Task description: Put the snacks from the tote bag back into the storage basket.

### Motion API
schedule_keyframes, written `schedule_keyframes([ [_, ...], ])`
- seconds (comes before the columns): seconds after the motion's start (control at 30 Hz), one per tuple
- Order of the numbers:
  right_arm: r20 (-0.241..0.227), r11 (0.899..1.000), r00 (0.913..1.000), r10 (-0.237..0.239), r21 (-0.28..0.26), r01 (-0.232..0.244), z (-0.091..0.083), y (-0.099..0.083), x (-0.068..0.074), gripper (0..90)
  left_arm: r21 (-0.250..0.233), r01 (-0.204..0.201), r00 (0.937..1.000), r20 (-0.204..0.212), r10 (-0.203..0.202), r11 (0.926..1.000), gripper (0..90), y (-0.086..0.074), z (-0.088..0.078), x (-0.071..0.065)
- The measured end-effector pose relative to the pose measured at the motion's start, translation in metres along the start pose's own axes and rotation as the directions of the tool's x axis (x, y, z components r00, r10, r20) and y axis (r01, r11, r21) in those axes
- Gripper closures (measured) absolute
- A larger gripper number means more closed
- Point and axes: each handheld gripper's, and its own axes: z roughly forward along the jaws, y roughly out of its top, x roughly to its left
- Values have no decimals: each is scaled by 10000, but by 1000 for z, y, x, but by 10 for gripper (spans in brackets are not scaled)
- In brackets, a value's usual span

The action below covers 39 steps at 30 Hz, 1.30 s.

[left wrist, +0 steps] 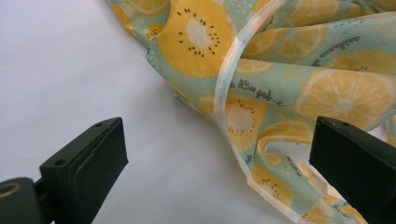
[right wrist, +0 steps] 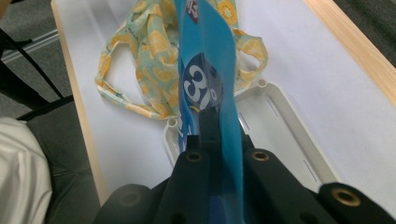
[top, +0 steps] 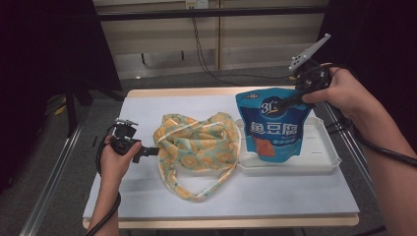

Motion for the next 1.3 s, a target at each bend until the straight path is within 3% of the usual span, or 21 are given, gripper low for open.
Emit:
schedule_keyframes([
  [0.53,-300,9997,9993,-220,61,222,25,-8,-3,900,101,-125,9999,-38,125,9999,39,-2,-1,0],
  [0.57,-321,9998,9993,-200,47,202,26,-8,-3,900,-18,37,9999,-106,-38,10000,39,-2,0,0],
  [0.67,-391,9997,9990,-234,6,234,28,-8,-3,900,135,-123,9999,-70,124,9998,39,-3,-3,2],
  [0.93,-497,9994,9981,-354,-20,354,35,-5,-2,900,6,34,10000,-64,-34,10000,39,-3,-1,0],
  [1.23,-485,9994,9982,-343,-114,338,38,-5,-3,900,60,-38,9999,-102,39,10000,39,-3,-1,-1],
  [1.3,-495,9985,9974,-516,-198,507,39,-7,-5,900,109,-82,9999,-83,83,9999,39,-3,-1,-1],
])
